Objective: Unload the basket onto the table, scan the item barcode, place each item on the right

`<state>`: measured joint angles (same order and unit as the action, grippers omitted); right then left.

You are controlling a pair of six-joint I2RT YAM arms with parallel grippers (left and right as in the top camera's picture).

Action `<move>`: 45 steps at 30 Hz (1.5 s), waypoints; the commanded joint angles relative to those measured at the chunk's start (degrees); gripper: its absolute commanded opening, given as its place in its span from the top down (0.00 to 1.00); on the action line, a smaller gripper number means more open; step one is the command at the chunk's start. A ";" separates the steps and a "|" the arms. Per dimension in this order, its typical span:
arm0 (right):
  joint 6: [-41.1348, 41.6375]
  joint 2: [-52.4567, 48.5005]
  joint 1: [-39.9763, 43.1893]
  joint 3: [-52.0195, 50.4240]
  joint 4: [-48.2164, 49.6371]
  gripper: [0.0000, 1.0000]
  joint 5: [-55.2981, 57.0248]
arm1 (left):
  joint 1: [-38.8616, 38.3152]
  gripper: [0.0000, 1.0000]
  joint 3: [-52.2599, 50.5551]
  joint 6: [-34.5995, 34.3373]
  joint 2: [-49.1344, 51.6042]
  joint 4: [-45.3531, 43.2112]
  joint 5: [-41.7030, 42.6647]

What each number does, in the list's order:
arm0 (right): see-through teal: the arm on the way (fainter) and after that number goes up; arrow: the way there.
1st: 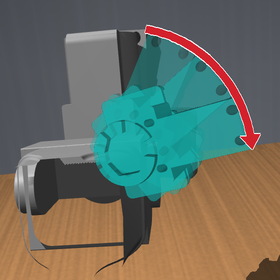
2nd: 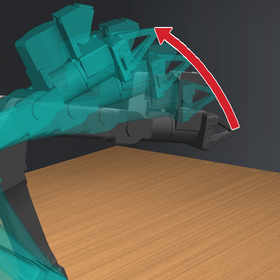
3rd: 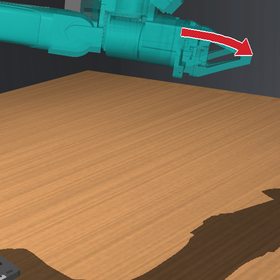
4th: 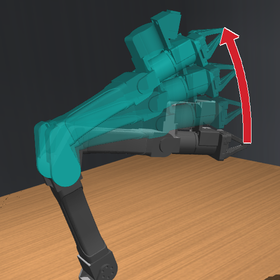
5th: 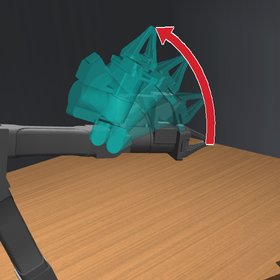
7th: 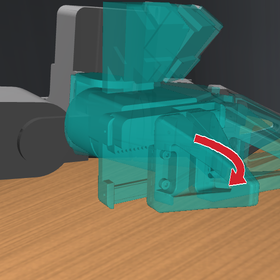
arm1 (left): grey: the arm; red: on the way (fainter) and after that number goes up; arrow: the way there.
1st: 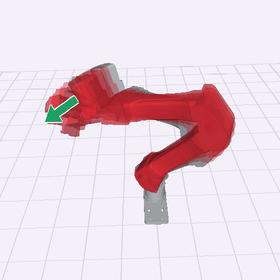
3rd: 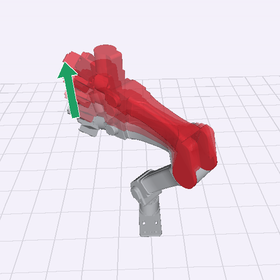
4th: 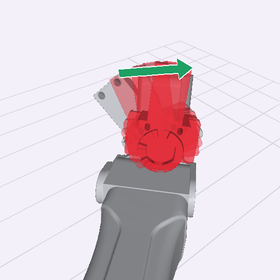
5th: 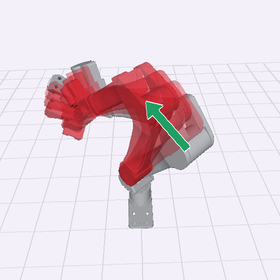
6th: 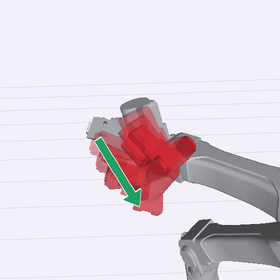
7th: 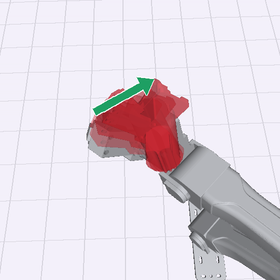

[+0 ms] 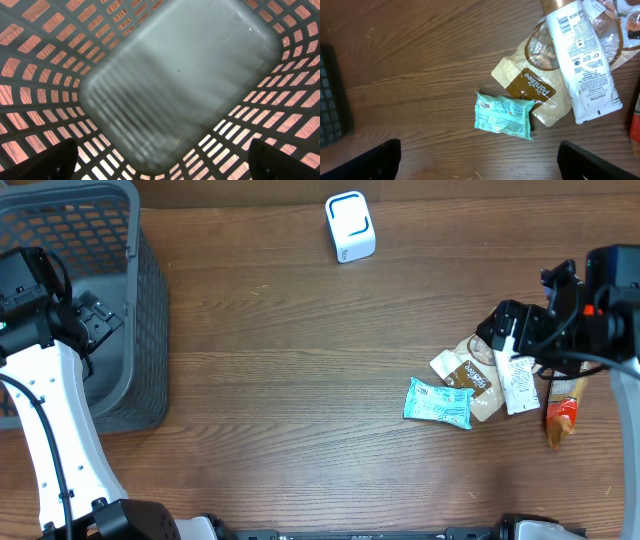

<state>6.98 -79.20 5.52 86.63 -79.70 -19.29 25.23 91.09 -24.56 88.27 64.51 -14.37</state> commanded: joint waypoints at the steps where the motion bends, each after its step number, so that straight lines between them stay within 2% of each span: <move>1: -1.44 3.85 -0.33 1.68 -0.44 0.00 -0.55 | -0.13 0.00 -0.24 -0.98 0.13 0.00 0.48; 35: -1.07 3.28 -0.33 1.57 -0.52 0.00 -0.31 | -0.13 0.00 -0.24 -1.01 0.13 0.00 0.48; 45: -1.05 10.82 -2.69 1.57 -0.52 0.00 -0.31 | -0.13 0.00 -0.24 -0.98 0.13 0.00 0.48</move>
<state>6.37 -72.84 4.51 86.70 -80.51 -19.27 25.23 91.09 -24.53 88.27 64.51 -14.37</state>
